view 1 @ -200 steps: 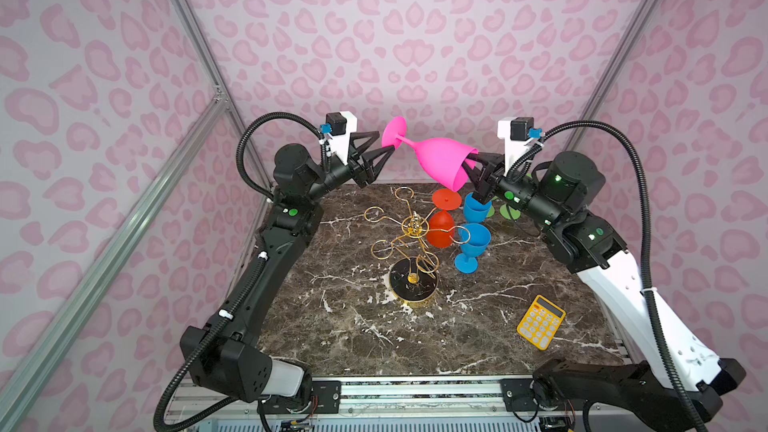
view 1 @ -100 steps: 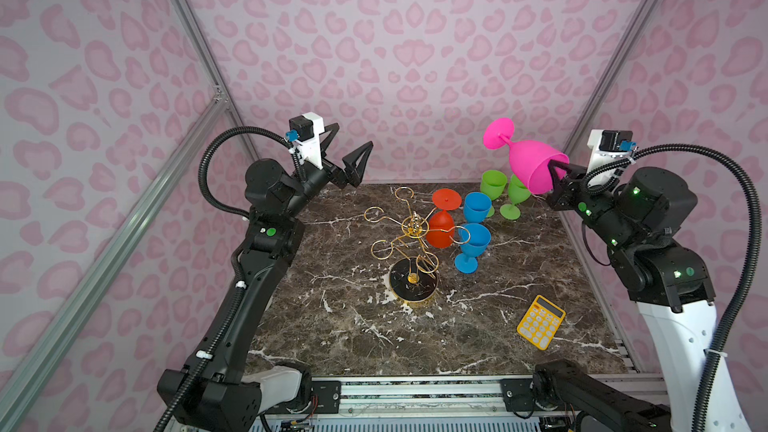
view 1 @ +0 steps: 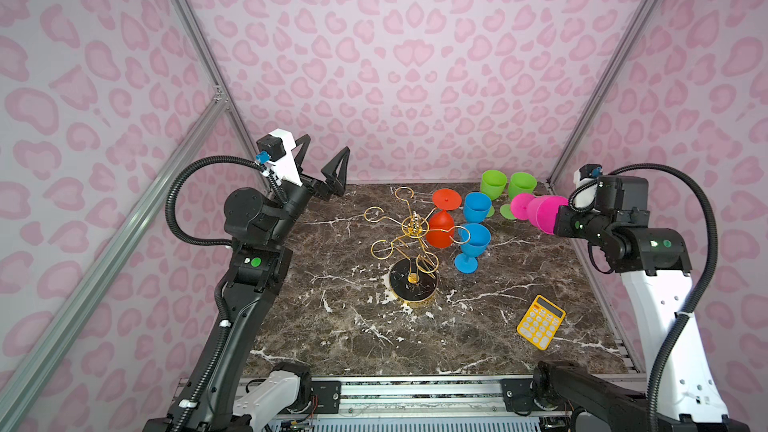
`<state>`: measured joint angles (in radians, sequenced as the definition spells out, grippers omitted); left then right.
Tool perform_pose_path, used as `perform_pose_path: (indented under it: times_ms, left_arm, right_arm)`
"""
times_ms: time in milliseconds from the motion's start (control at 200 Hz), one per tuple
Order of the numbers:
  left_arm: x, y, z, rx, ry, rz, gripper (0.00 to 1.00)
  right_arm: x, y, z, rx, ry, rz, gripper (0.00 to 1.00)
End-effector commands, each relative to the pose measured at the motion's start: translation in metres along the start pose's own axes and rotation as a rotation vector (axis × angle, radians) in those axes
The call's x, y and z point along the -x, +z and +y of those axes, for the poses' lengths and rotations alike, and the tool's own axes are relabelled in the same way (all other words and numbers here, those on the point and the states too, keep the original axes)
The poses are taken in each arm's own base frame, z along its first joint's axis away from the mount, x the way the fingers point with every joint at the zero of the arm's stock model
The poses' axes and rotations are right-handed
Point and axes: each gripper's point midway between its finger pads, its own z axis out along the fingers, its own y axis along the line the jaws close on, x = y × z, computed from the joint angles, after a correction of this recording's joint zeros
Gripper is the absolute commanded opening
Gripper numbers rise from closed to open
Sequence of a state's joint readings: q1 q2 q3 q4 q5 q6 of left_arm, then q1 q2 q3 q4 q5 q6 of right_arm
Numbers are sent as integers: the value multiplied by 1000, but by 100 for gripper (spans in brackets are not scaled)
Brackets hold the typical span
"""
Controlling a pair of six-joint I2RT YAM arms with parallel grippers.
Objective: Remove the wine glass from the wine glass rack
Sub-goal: 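Lower the magenta glass upright beside the lime green glasses and open the right gripper, then move the right gripper back toward the red glass on the rack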
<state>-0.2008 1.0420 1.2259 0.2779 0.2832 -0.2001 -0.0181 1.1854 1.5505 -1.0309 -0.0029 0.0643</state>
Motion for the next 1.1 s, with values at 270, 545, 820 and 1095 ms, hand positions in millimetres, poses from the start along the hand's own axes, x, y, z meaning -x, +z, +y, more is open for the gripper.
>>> perform_pose_path:
  times_ms: [270,545,820,1095]
  left_arm:
    - [6,-21,1,44,41,-9,98]
    - [8,-25,-2,36,44,-9,98]
    - [8,-27,-2,41,55,-8,98]
    - [6,-25,-2,38,49,-1,98]
  right_arm:
    - [-37,102,3,-44,-93,323,0]
    - [-38,155,9,-69,-142,472,0]
    - [-39,193,15,-69,-146,521,0]
    - [-46,216,20,-73,-161,562,10]
